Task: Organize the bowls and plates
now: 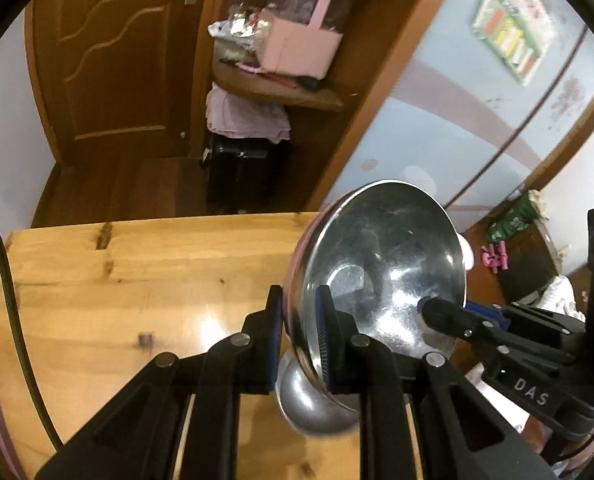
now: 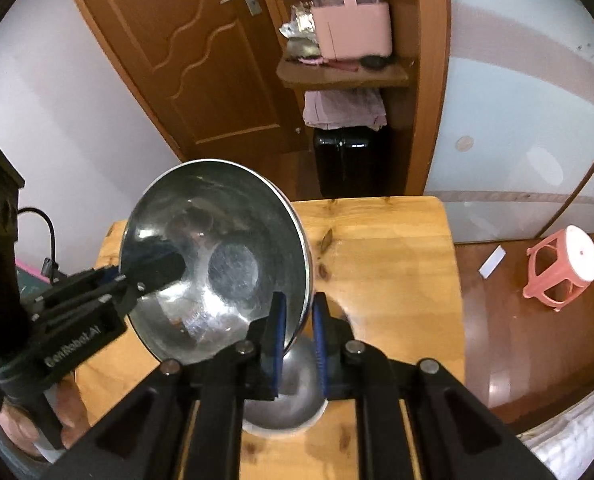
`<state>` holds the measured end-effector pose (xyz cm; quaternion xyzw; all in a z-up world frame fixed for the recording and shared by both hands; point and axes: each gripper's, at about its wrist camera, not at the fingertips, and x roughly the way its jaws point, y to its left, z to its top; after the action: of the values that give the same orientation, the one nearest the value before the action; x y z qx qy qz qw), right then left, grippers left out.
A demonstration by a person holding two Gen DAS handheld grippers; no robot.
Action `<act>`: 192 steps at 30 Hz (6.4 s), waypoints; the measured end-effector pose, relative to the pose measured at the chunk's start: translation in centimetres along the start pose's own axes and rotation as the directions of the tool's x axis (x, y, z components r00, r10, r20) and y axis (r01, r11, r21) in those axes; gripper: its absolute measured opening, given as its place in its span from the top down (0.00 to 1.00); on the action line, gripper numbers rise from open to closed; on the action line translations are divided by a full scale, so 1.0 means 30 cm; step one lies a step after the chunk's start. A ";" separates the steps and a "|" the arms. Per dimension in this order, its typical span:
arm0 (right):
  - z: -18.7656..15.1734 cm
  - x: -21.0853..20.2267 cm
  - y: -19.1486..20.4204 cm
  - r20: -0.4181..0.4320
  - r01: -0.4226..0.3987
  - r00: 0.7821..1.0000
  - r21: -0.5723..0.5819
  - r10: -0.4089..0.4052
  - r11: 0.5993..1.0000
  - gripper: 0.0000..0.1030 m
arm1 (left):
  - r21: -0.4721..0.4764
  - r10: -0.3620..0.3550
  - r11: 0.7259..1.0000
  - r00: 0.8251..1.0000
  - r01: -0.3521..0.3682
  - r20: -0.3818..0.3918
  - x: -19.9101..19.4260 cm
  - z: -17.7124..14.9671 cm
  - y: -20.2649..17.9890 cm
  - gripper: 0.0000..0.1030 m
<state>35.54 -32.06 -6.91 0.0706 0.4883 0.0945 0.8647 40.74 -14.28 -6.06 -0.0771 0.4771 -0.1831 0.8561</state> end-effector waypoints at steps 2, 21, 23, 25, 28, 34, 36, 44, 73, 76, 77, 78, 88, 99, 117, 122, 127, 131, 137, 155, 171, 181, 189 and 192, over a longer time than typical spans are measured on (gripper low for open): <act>-0.043 -0.088 0.027 0.011 0.011 1.000 -0.015 -0.011 1.000 0.88 | 0.014 -0.014 1.000 1.000 0.014 0.000 -0.096 -0.033 -0.034 0.86; -0.734 -0.462 0.248 -0.015 0.021 1.000 -0.024 -0.021 0.999 0.88 | 0.075 0.024 0.997 0.984 -0.011 -0.175 -0.456 -0.766 -0.131 0.86; -0.805 -0.433 0.254 -0.020 0.043 0.999 -0.018 -0.043 0.999 0.88 | 0.077 0.035 0.997 0.981 -0.020 -0.192 -0.423 -0.852 -0.119 0.85; -0.859 -0.396 0.255 -0.031 0.056 0.998 -0.009 -0.057 0.998 0.88 | 0.079 0.042 0.997 0.981 -0.027 -0.191 -0.397 -0.915 -0.110 0.85; -0.918 -0.316 0.227 -0.077 0.019 0.997 0.042 -0.016 0.999 0.88 | 0.037 0.055 0.998 0.980 -0.048 -0.192 -0.334 -0.984 -0.071 0.83; -1.012 -0.196 0.191 -0.152 0.012 0.988 0.115 0.005 0.993 0.88 | 0.032 0.072 0.997 0.975 -0.067 -0.212 -0.267 -1.081 -0.037 0.83; -1.030 -0.172 0.187 -0.165 0.012 0.986 0.128 0.009 0.992 0.88 | 0.061 0.095 0.995 0.977 -0.085 -0.192 -0.268 -1.094 -0.050 0.79; -1.050 -0.170 0.153 -0.145 0.018 0.989 0.182 0.008 0.983 0.88 | 0.099 0.104 0.991 0.980 -0.087 -0.171 -0.264 -1.095 -0.095 0.77; -1.057 -0.165 0.145 -0.133 0.094 0.988 0.157 -0.073 0.983 0.88 | 0.166 0.076 0.984 0.992 -0.059 -0.097 -0.277 -1.102 -0.138 0.35; -1.055 -0.166 0.142 -0.132 0.097 0.988 0.158 -0.077 0.983 0.88 | 0.172 0.073 0.983 0.994 -0.058 -0.080 -0.287 -1.091 -0.143 0.35; -1.055 -0.167 0.138 -0.130 0.096 0.989 0.160 -0.075 0.982 0.88 | 0.172 0.072 0.983 0.994 -0.059 -0.076 -0.288 -1.089 -0.143 0.35; -1.056 -0.168 0.137 -0.127 0.096 0.989 0.163 -0.075 0.982 0.88 | 0.172 0.072 0.983 0.995 -0.059 -0.073 -0.288 -1.087 -0.142 0.35; -1.048 -0.186 0.135 -0.096 0.099 0.992 0.159 -0.084 0.982 0.88 | 0.147 0.079 0.987 0.996 -0.072 -0.043 -0.305 -1.071 -0.116 0.35; -1.028 -0.221 0.141 -0.048 0.083 0.996 0.147 -0.076 0.986 0.88 | 0.139 0.080 0.987 0.997 -0.083 0.023 -0.361 -1.046 -0.106 0.29; -0.782 -0.314 0.109 0.045 0.057 0.997 0.040 -0.059 0.998 0.80 | 0.172 0.071 0.980 0.985 -0.098 0.156 -0.517 -0.616 -0.122 0.20; -0.627 -0.334 0.082 0.097 0.134 0.986 -0.006 -0.133 0.991 0.63 | 0.145 0.081 0.984 0.986 -0.102 0.143 -0.475 -0.458 -0.122 0.20; -0.489 -0.350 0.042 0.119 0.152 0.981 0.001 -0.151 0.988 0.63 | 0.114 0.070 0.990 0.986 -0.088 0.151 -0.453 -0.354 -0.110 0.20; -0.412 -0.372 0.016 0.138 0.133 0.981 0.020 -0.135 0.991 0.63 | 0.119 0.084 0.987 0.981 -0.105 0.173 -0.431 -0.305 -0.118 0.20; -0.297 -0.358 0.003 0.147 0.100 0.984 0.030 -0.103 0.995 0.63 | 0.118 0.112 0.984 0.981 -0.131 0.156 -0.327 -0.267 -0.118 0.20; -0.266 0.199 -0.132 -0.165 0.006 0.986 0.187 0.026 0.982 0.63 | 0.013 0.170 0.985 0.978 -0.169 -0.125 0.215 -0.250 0.052 0.20; -0.277 0.333 -0.125 -0.227 -0.051 0.968 0.230 0.104 0.972 0.88 | -0.058 0.035 0.997 0.963 -0.053 -0.268 0.384 -0.286 0.111 0.78; -0.292 0.319 -0.105 -0.221 -0.044 0.971 0.211 0.091 0.977 0.90 | -0.062 0.019 0.997 0.957 -0.039 -0.289 0.345 -0.310 0.084 0.87; -0.342 0.185 -0.068 -0.185 -0.037 0.980 0.214 0.078 0.976 0.94 | 0.017 0.048 0.999 0.973 -0.045 -0.227 0.154 -0.321 -0.012 0.87; -0.357 0.117 -0.051 -0.165 -0.047 0.983 0.220 0.084 0.974 0.95 | 0.014 0.036 0.999 0.979 -0.034 -0.198 0.065 -0.327 -0.026 0.87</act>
<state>28.25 -32.40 -15.65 0.1713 0.5663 0.0754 0.8027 33.18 -15.33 -12.58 -0.0453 0.5604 -0.1772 0.8078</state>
